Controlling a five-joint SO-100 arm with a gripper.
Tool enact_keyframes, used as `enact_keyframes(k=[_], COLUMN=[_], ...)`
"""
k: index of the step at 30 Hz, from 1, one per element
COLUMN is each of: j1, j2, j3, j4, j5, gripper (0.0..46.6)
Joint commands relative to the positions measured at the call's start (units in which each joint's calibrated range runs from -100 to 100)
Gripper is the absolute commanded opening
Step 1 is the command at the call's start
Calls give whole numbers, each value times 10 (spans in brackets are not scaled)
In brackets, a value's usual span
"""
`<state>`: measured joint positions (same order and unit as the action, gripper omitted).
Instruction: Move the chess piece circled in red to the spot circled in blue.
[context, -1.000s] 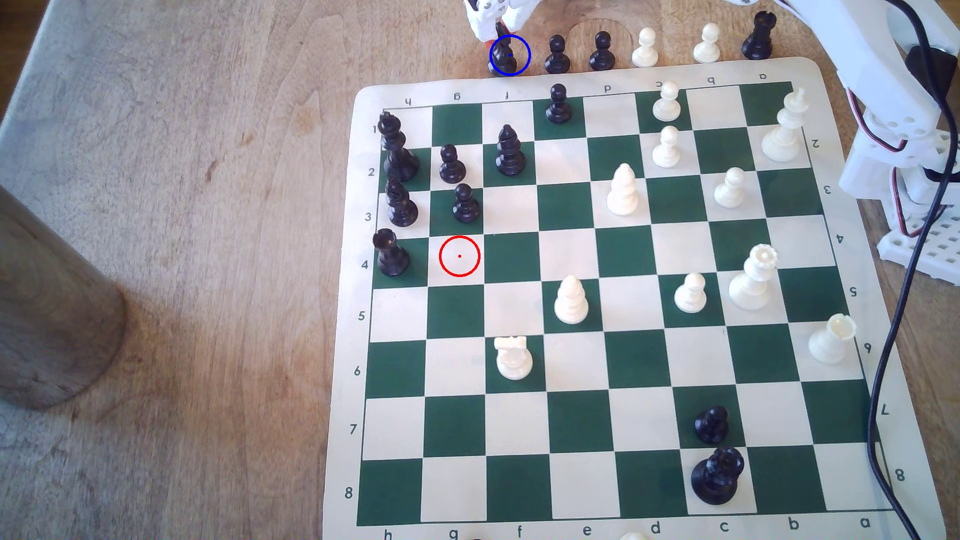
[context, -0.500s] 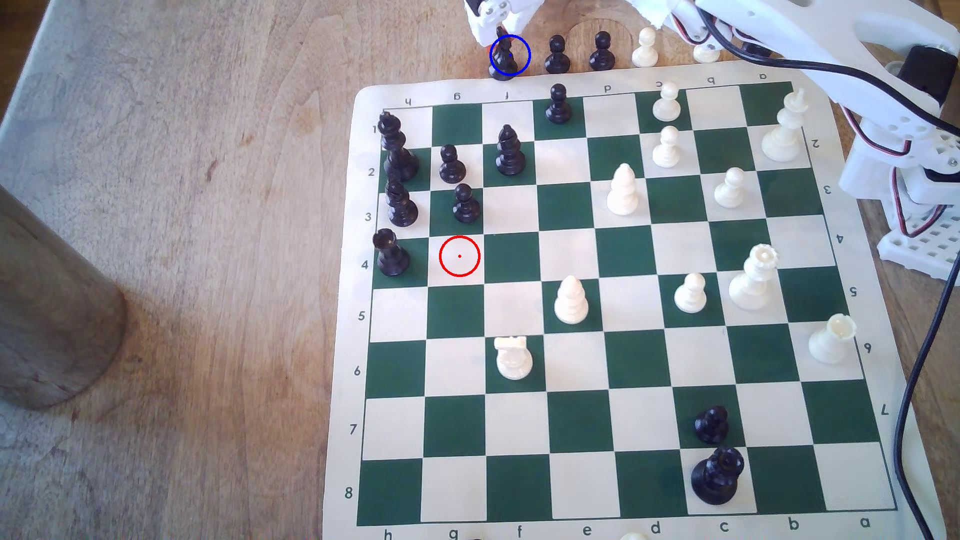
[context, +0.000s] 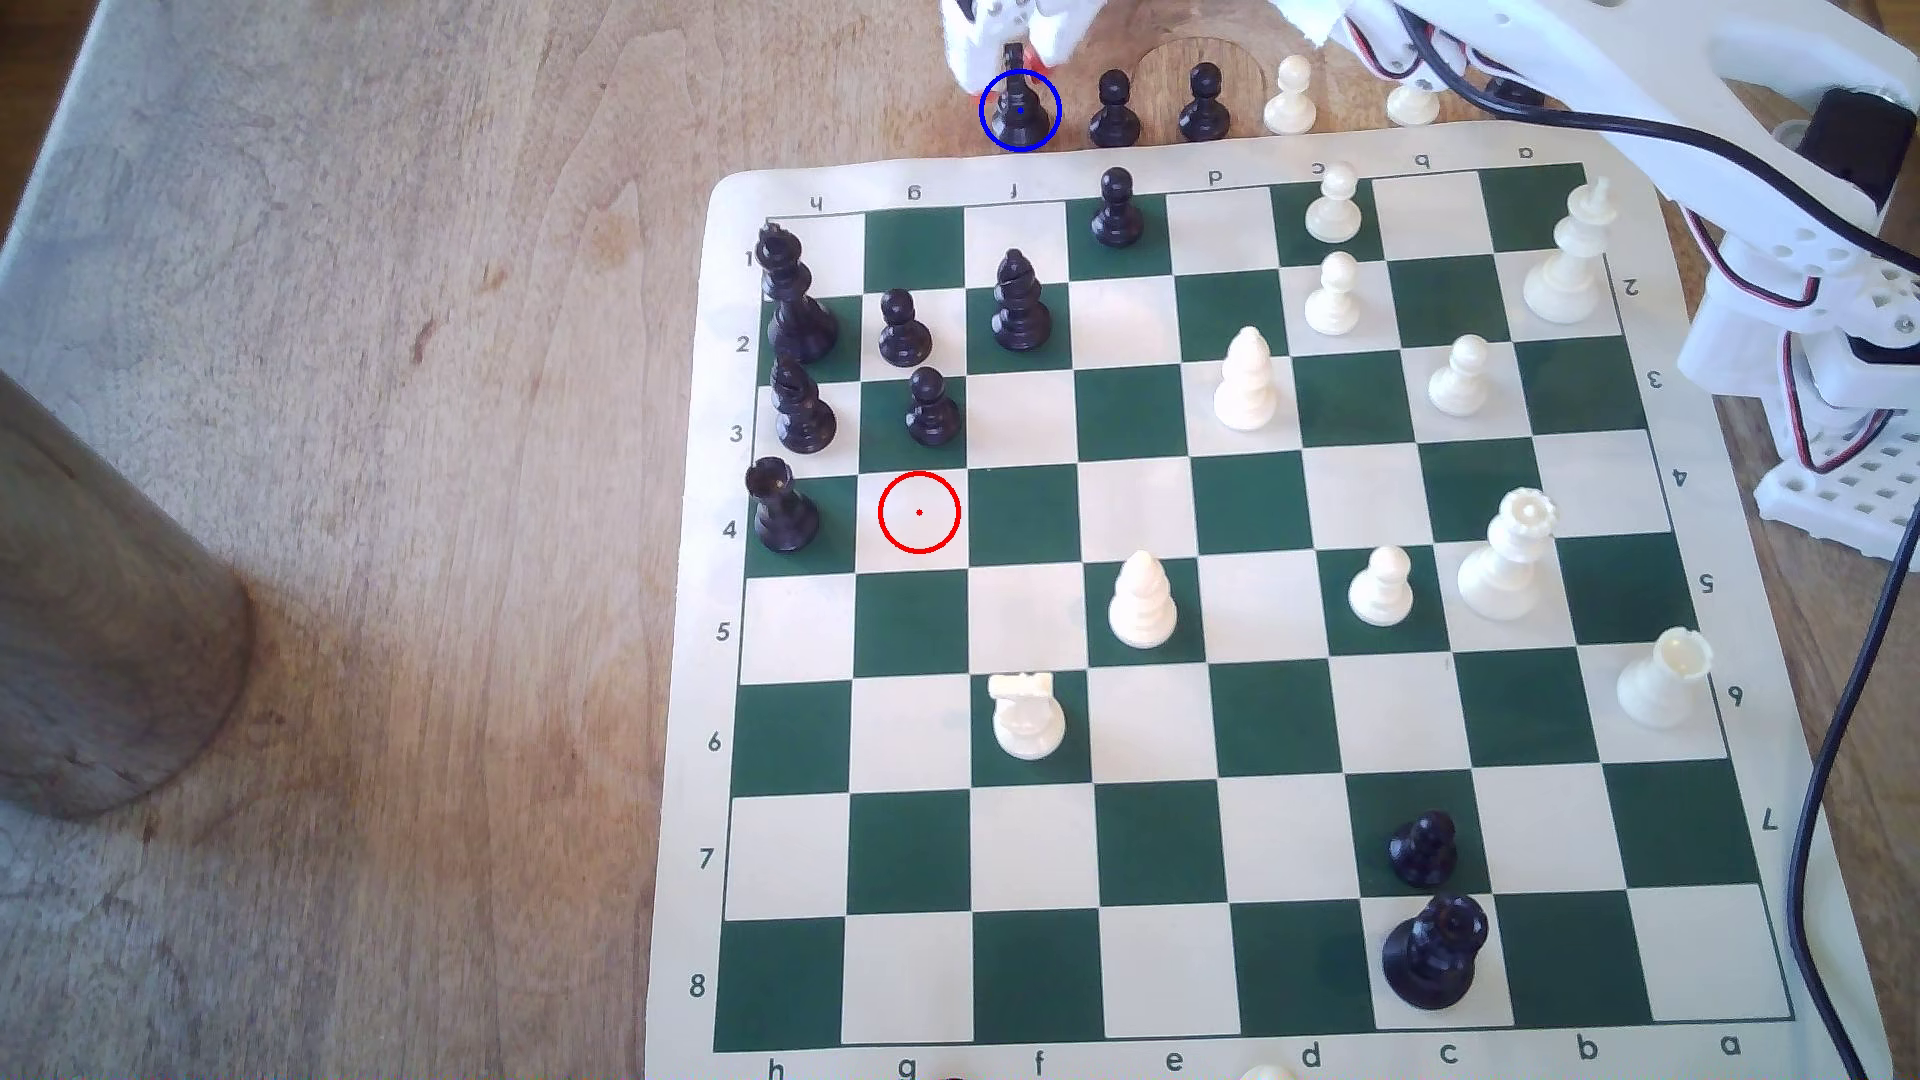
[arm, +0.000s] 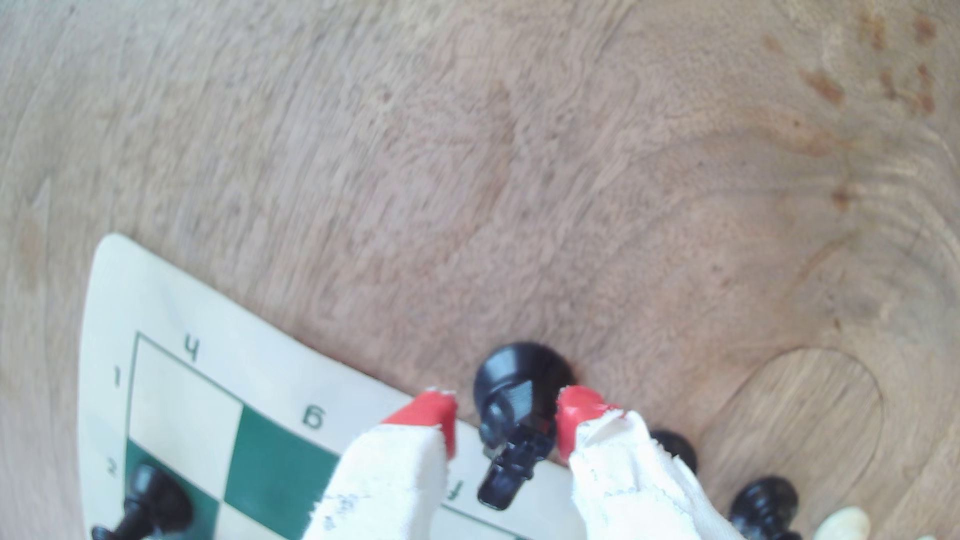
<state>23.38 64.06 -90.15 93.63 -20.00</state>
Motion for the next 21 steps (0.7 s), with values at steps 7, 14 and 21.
enact_keyframes(k=[7, 14, 21], j1=[4, 4, -14], j2=[-85, -214, -351], j3=[-66, 48, 72], j4=[-1, -4, 64], j5=[-3, 0, 14], gripper=[192, 206, 209])
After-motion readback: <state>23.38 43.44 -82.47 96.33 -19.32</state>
